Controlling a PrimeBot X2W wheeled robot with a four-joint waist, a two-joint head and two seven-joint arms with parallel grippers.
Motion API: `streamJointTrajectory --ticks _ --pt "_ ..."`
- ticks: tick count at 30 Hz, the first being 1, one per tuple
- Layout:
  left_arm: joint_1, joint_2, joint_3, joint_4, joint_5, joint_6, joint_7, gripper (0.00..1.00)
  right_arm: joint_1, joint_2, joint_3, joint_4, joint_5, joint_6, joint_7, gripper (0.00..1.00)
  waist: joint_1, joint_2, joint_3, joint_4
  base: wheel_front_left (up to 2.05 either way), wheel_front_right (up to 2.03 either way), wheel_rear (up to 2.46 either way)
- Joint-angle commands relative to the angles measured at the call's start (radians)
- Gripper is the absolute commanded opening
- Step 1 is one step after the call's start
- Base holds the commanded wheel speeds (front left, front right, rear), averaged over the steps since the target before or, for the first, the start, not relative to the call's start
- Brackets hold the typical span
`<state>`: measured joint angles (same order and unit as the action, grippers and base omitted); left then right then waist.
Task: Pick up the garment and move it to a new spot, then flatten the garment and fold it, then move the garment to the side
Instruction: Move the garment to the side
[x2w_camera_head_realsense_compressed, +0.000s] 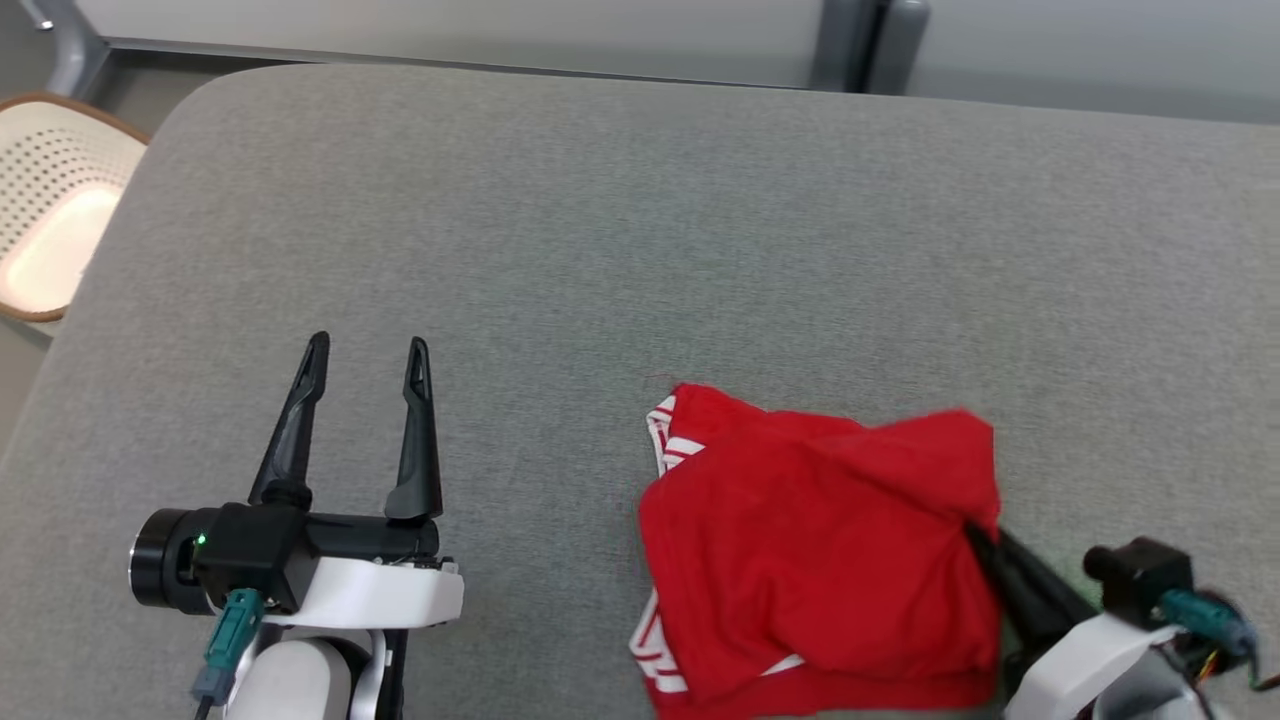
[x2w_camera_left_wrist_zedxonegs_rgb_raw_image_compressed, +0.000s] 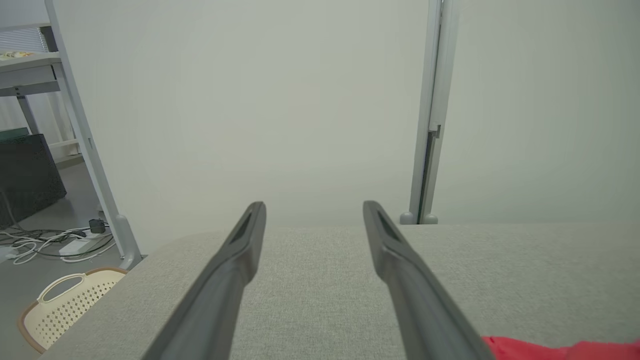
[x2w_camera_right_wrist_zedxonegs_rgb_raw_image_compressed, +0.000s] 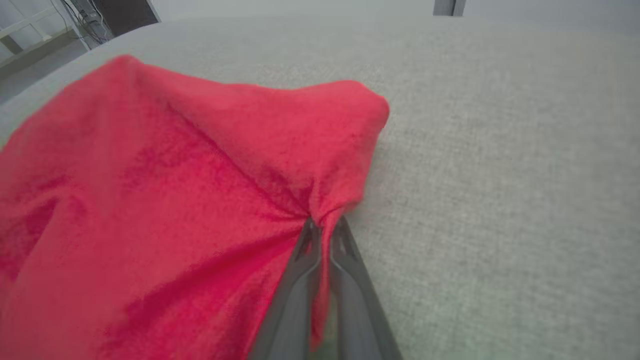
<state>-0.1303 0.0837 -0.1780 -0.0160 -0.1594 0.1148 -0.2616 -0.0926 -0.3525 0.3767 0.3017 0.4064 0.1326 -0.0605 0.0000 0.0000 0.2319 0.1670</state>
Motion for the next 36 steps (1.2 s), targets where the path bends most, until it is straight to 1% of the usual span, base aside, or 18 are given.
streamJointTrajectory --ticks 1,2,4,5,6,7,10,12,16,19,22,24,29,33,36 --pt "-0.014 0.004 0.005 -0.002 0.005 -0.003 -0.003 1.0 -0.02 -0.018 -0.009 -0.008 -0.01 -0.004 -0.002 0.0 0.0 0.0 0.002 -0.019 0.0 0.0 0.0" --pt "-0.012 0.009 0.016 -0.009 0.012 -0.004 -0.004 1.0 -0.029 -0.049 -0.014 -0.068 -0.038 -0.003 0.014 0.0 0.0 0.0 0.003 -0.056 0.0 0.0 0.0" --pt "-0.014 0.012 0.021 -0.016 0.019 -0.009 -0.004 1.0 -0.038 -0.096 -0.027 -0.131 -0.072 -0.003 0.033 0.0 0.0 0.0 0.006 -0.097 0.0 0.0 0.0" --pt "-0.014 0.012 0.021 -0.016 0.019 -0.009 -0.004 1.0 -0.038 -0.096 -0.027 -0.131 -0.072 -0.003 0.033 0.0 0.0 0.0 0.006 -0.097 0.0 0.0 0.0" --pt "-0.022 0.014 0.024 -0.024 0.026 -0.014 -0.004 1.0 -0.049 -0.14 -0.035 -0.196 -0.092 -0.003 0.058 0.0 0.0 0.0 0.014 -0.145 0.0 0.0 0.0" --pt "-0.022 0.014 0.024 -0.024 0.026 -0.014 -0.004 1.0 -0.049 -0.14 -0.035 -0.196 -0.092 -0.003 0.058 0.0 0.0 0.0 0.014 -0.145 0.0 0.0 0.0" --pt "-0.038 0.018 0.026 -0.037 0.037 -0.021 -0.004 1.0 -0.056 -0.203 -0.047 -0.273 -0.109 -0.003 0.091 0.0 0.0 0.0 0.029 -0.224 0.0 0.0 0.0" --pt "-0.051 0.02 0.024 -0.045 0.044 -0.027 -0.004 1.0 -0.068 -0.232 -0.062 -0.295 -0.104 -0.003 0.104 0.0 0.0 0.0 0.044 -0.272 0.0 0.0 0.0" --pt "-0.085 0.025 0.02 -0.054 0.058 -0.042 -0.002 1.0 -0.109 -0.247 -0.059 -0.3 -0.078 -0.003 0.096 0.0 0.0 0.0 0.079 -0.355 0.0 0.0 0.0" --pt "-0.113 0.03 0.008 -0.049 0.069 -0.052 -0.002 1.0 -0.144 -0.247 -0.051 -0.272 -0.059 -0.003 0.072 0.0 0.0 0.0 0.105 -0.391 0.0 0.0 0.0" --pt "-0.14 0.034 -0.003 -0.05 0.082 -0.059 -0.003 1.0 -0.19 -0.268 -0.055 -0.231 -0.055 -0.003 0.041 0.0 0.0 0.0 0.138 -0.416 0.0 0.0 0.0" --pt "-0.162 0.036 -0.013 -0.056 0.094 -0.063 -0.003 1.0 -0.225 -0.293 -0.082 -0.187 -0.047 -0.003 0.017 0.0 0.0 0.0 0.165 -0.428 0.0 0.0 0.0" --pt "-0.231 0.054 -0.042 -0.073 0.124 -0.079 0.01 1.0 -0.36 -0.334 -0.153 -0.023 0.0 -0.003 -0.074 0.0 0.0 0.0 0.266 -0.441 0.0 0.0 0.0" --pt "-0.3 0.056 -0.076 -0.085 0.149 -0.1 0.029 1.0 -0.461 -0.378 -0.205 0.134 0.028 -0.003 -0.135 0.0 0.0 0.0 0.347 -0.422 0.0 0.0 0.0" --pt "-0.344 0.055 -0.097 -0.087 0.161 -0.114 0.037 1.0 -0.505 -0.396 -0.236 0.245 0.04 -0.003 -0.16 0.0 0.0 0.0 0.396 -0.406 0.0 0.0 0.0"
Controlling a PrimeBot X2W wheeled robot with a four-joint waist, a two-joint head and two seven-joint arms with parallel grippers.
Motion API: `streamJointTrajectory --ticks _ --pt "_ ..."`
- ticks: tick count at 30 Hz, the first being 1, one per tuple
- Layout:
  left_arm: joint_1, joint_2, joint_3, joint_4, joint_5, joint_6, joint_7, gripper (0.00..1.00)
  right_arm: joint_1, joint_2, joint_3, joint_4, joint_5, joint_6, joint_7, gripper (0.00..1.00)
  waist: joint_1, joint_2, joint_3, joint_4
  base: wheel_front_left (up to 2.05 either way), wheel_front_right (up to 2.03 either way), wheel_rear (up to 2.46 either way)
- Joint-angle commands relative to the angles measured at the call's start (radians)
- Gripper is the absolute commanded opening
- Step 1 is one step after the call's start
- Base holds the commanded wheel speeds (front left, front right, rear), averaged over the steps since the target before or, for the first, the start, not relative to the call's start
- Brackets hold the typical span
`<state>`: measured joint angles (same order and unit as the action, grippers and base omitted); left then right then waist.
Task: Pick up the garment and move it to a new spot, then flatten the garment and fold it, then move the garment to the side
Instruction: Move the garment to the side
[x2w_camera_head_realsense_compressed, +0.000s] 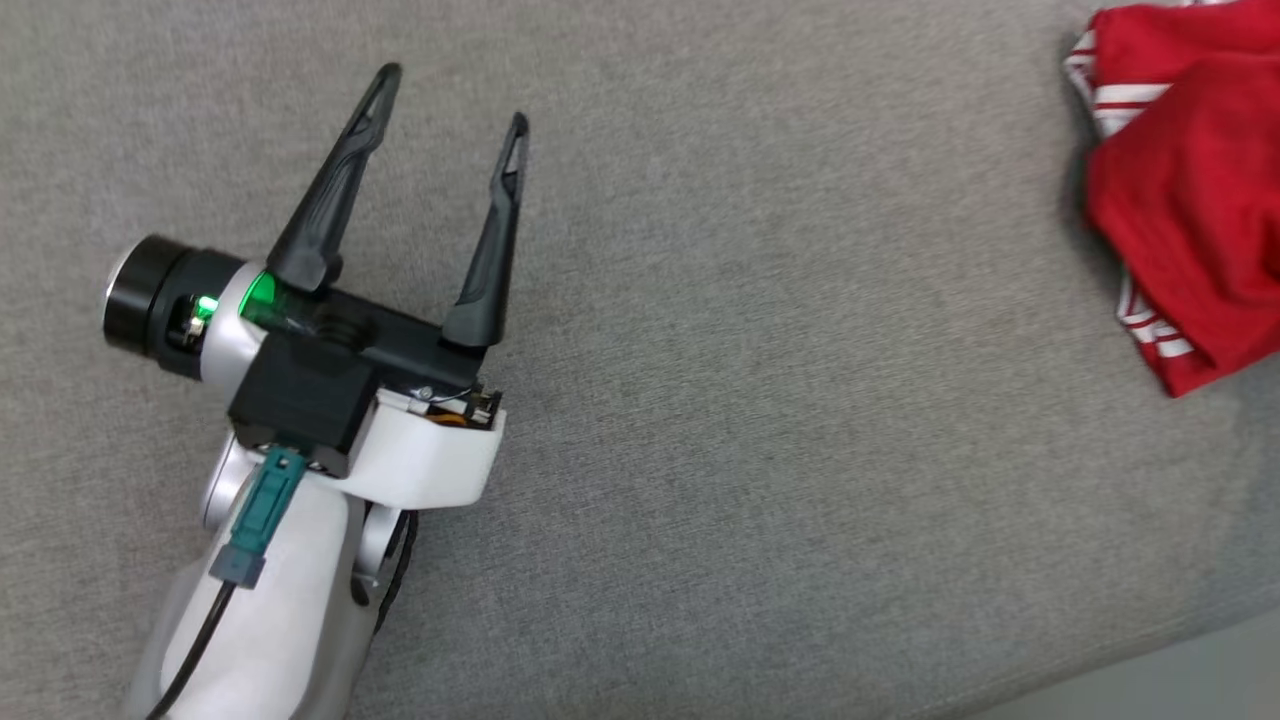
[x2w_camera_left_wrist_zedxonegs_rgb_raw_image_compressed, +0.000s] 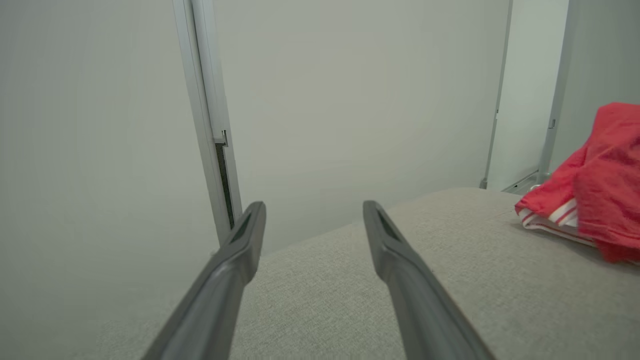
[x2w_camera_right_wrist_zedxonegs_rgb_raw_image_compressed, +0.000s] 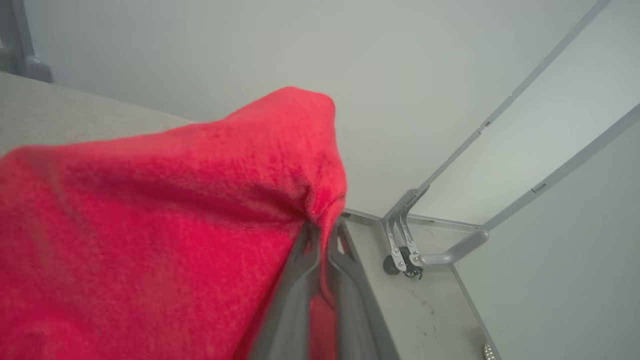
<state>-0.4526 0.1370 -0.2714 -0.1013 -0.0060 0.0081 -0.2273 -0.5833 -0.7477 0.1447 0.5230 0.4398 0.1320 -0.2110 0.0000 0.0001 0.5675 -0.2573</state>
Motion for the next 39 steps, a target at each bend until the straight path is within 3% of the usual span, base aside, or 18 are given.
streamJointTrajectory --ticks 1,2,4,5,11,16,21,26,32,39 --pt "-0.036 0.001 -0.011 0.002 0.009 -0.01 0.003 1.0 -0.023 -0.004 -0.015 0.063 0.011 -0.003 -0.012 0.0 0.0 -0.0001 0.073 0.024 0.0 0.0 0.0" --pt "-0.048 0.0 -0.017 0.006 0.012 -0.015 0.004 1.0 -0.037 -0.007 -0.029 0.101 0.011 -0.003 -0.018 0.09 0.0 -0.0001 0.083 0.028 0.0 0.0 0.0" --pt "-0.069 -0.001 -0.028 0.014 0.016 -0.022 0.003 1.0 -0.058 0.001 -0.05 0.178 0.024 -0.003 -0.025 0.58 0.0 -0.0001 0.1 0.036 0.0 0.0 0.0" --pt "-0.078 -0.002 -0.032 0.018 0.016 -0.025 0.002 1.0 -0.063 0.004 -0.06 0.216 0.024 -0.003 -0.03 1.0 0.0 -0.0001 0.106 0.039 0.0 0.0 0.0" --pt "-0.09 0.003 -0.036 0.051 0.008 -0.022 -0.008 1.0 -0.08 0.055 -0.081 0.361 0.047 -0.003 -0.048 1.0 0.0 -0.0001 0.1 0.035 0.0 0.0 0.0" --pt "-0.042 0.018 -0.019 0.084 -0.013 -0.016 -0.018 1.0 -0.036 0.091 -0.102 0.372 0.063 -0.003 -0.056 1.0 0.0 -0.0001 0.037 0.025 0.0 0.0 0.0" --pt "0.048 0.03 0.014 0.107 -0.048 0.007 -0.028 1.0 0.091 0.152 -0.21 0.204 0.032 -0.003 -0.054 1.0 0.0 -0.0001 -0.075 0.023 0.0 0.0 0.0" --pt "0.158 0.035 0.052 0.113 -0.086 0.036 -0.032 1.0 0.26 0.269 -0.287 -0.028 -0.048 -0.003 -0.054 1.0 0.0 -0.0001 -0.181 0.032 0.0 0.0 0.0" --pt "0.28 0.027 0.099 0.1 -0.132 0.077 -0.035 1.0 0.418 0.414 -0.271 -0.271 -0.125 -0.003 -0.054 1.0 0.0 -0.0001 -0.284 0.063 0.0 0.0 0.0" --pt "0.39 0.014 0.145 0.095 -0.17 0.118 -0.037 1.0 0.509 0.488 -0.174 -0.405 -0.157 -0.003 -0.039 1.0 0.0 -0.0001 -0.376 0.124 0.0 0.0 0.0"
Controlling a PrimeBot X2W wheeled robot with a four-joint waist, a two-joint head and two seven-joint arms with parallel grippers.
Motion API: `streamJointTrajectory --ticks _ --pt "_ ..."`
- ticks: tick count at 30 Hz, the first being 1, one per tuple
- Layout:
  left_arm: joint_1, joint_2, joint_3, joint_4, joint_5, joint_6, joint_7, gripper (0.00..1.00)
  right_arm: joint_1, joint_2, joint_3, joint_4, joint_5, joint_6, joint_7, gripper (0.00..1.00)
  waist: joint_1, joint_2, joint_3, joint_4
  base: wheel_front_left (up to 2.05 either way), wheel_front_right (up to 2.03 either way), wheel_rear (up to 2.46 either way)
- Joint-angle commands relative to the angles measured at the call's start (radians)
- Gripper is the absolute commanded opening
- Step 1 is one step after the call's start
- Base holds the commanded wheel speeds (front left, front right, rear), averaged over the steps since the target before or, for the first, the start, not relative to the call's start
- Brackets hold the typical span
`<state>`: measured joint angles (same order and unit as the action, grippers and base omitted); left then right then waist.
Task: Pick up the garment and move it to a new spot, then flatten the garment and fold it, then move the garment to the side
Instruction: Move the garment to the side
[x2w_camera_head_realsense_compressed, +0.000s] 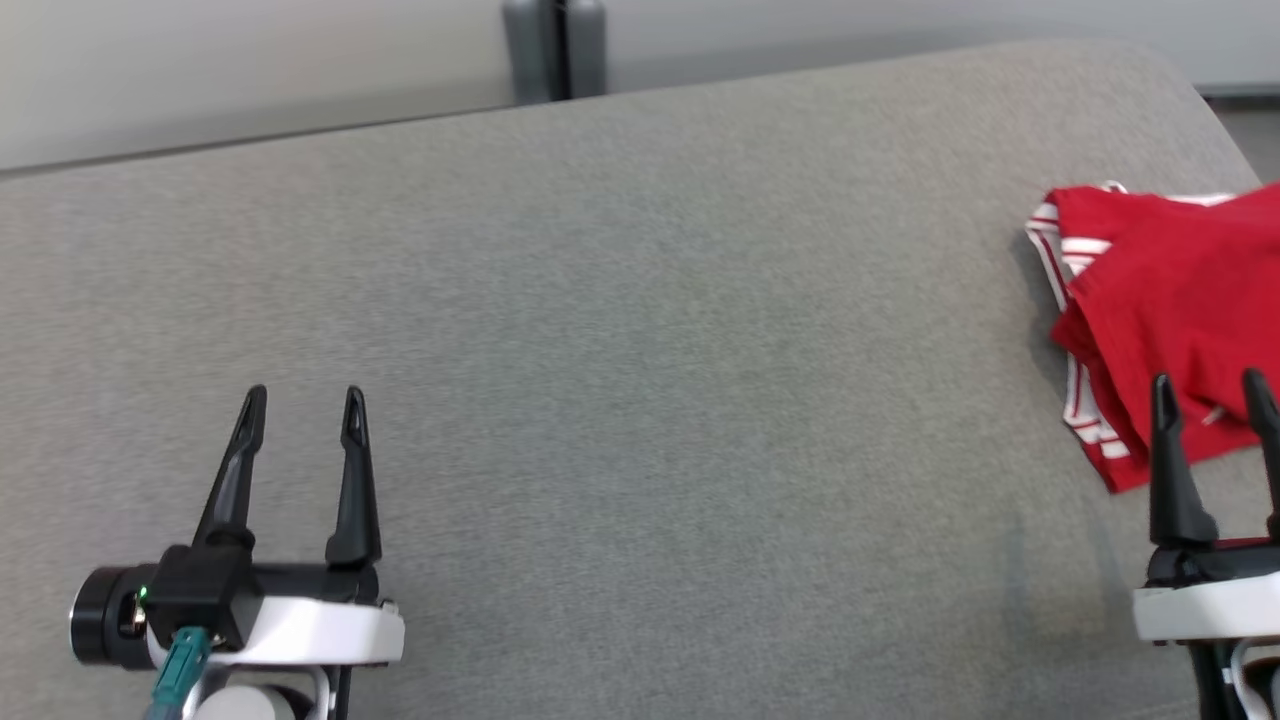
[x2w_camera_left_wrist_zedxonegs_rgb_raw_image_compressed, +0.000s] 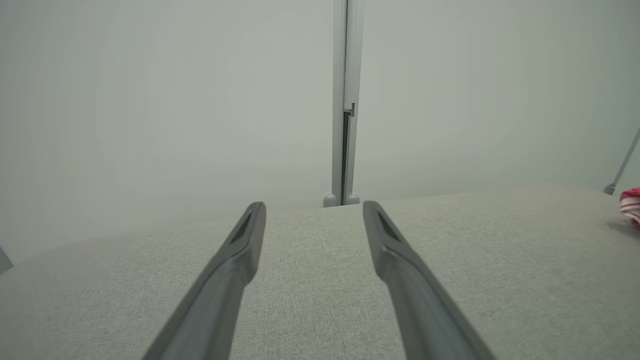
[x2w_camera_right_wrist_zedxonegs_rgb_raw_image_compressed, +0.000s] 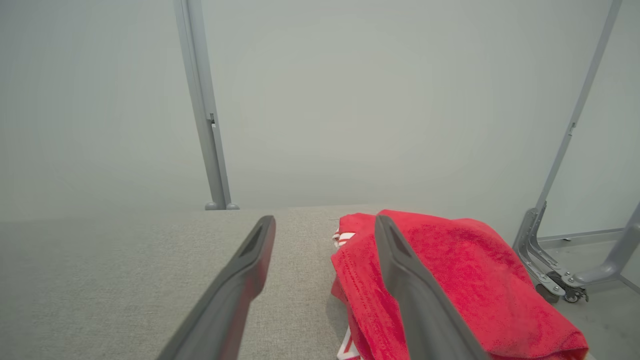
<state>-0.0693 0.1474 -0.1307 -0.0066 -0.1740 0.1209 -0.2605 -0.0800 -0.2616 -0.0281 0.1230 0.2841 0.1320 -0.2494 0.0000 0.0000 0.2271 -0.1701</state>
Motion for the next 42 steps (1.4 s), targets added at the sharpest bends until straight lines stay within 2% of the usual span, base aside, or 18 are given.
streamJointTrajectory --ticks 1,7,12,18,26,42 --pt "0.018 0.002 0.007 0.0 -0.006 0.008 -0.004 1.0 0.012 0.007 0.006 -0.017 -0.004 -0.003 0.004 1.0 0.0 0.0 -0.048 0.048 0.0 0.0 0.0" --pt "0.088 0.013 0.027 0.023 -0.024 0.019 -0.003 1.0 0.061 0.021 0.043 -0.066 -0.011 -0.002 0.05 1.0 0.0 0.0 -0.115 0.11 0.0 0.0 0.0" --pt "0.149 0.026 0.03 0.041 -0.034 0.013 0.004 1.0 0.107 0.027 0.066 -0.074 -0.014 -0.003 0.09 1.0 0.0 0.0 -0.19 0.131 0.0 0.0 0.0" --pt "0.222 0.047 0.025 0.043 -0.043 0.007 0.026 1.0 0.169 0.013 0.087 -0.107 -0.022 -0.003 0.139 1.0 0.0 0.0 -0.264 0.124 0.0 0.0 0.0" --pt "0.28 0.056 0.023 0.034 -0.049 0.016 0.04 1.0 0.237 0.022 0.058 -0.149 -0.034 -0.002 0.171 1.0 0.0 0.0 -0.314 0.108 0.0 0.0 0.0" --pt "0.316 0.063 0.014 0.003 -0.057 0.034 0.074 1.0 0.283 0.039 0.031 -0.206 -0.045 -0.002 0.213 1.0 0.0 0.0 -0.327 0.1 0.0 0.0 0.0"
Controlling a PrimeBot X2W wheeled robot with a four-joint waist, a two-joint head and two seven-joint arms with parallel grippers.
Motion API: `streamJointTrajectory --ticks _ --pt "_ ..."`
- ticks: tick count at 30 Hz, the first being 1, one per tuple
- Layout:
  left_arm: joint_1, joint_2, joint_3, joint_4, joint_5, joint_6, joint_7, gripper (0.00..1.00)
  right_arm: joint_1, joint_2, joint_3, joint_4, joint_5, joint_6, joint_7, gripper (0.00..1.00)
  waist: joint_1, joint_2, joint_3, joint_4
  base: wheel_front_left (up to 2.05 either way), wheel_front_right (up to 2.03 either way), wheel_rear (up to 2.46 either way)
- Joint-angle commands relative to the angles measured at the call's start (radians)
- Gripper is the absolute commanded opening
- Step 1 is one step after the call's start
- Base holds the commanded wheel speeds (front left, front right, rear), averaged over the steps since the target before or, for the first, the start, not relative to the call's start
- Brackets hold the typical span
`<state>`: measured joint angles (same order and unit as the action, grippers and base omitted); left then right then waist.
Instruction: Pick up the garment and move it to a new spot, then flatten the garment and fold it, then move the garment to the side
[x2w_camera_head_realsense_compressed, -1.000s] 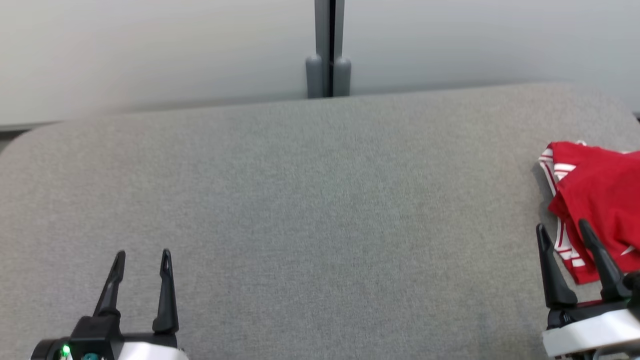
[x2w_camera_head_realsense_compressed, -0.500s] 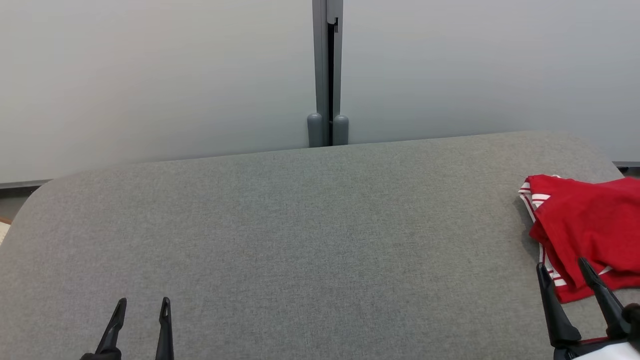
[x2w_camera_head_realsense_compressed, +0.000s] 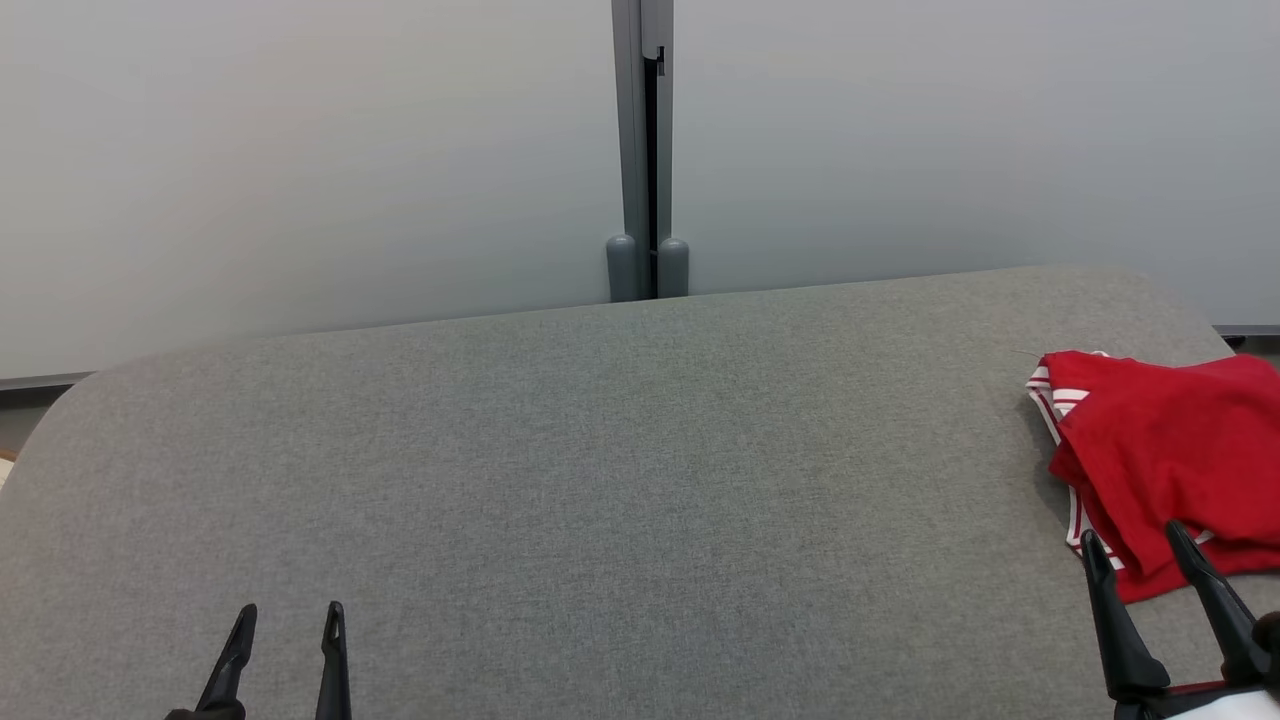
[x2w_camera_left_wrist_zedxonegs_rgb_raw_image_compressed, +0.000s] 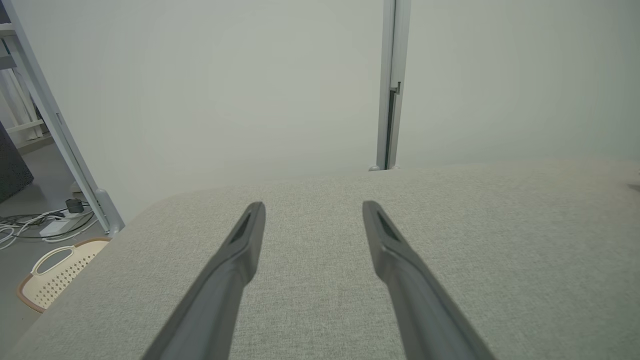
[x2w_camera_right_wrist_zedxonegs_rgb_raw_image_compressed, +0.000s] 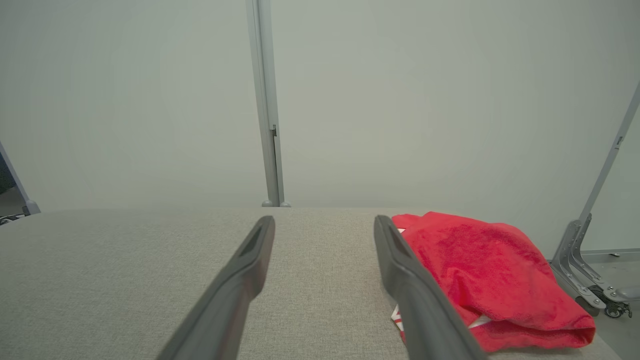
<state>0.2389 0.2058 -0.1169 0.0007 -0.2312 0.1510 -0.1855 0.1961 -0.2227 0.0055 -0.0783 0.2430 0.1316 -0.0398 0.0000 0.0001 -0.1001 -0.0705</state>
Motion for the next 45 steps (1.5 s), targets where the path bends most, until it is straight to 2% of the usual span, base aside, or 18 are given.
streamJointTrajectory --ticks 1,20,21,25,45 --pt "0.009 0.005 -0.001 -0.007 0.0 0.006 0.002 1.0 0.007 0.002 -0.002 -0.005 0.0 -0.002 0.004 1.0 0.0 -0.0001 0.001 0.002 0.0 0.0 0.0" --pt "0.013 0.004 -0.018 -0.042 -0.01 0.023 0.025 1.0 0.008 0.002 -0.001 -0.007 0.009 -0.002 0.001 1.0 0.0 -0.0001 0.009 0.003 0.0 0.0 0.0" --pt "0.011 0.001 -0.018 -0.039 -0.008 0.021 0.027 0.0 0.003 0.003 0.002 -0.001 0.006 0.0 0.0 0.0 0.0 -0.0001 0.009 0.003 0.0 0.0 0.0" --pt "0.018 -0.01 -0.025 -0.02 -0.018 0.02 0.029 0.0 0.009 0.017 0.008 0.018 0.016 0.0 0.0 0.0 0.0 -0.0001 0.01 0.004 0.0 0.0 0.0" --pt "-0.079 -0.033 0.024 0.05 -0.387 -0.058 0.084 0.0 -0.075 0.05 -0.018 0.096 0.374 0.0 0.034 0.0 0.0 -0.0001 0.025 0.015 0.0 0.0 0.0"
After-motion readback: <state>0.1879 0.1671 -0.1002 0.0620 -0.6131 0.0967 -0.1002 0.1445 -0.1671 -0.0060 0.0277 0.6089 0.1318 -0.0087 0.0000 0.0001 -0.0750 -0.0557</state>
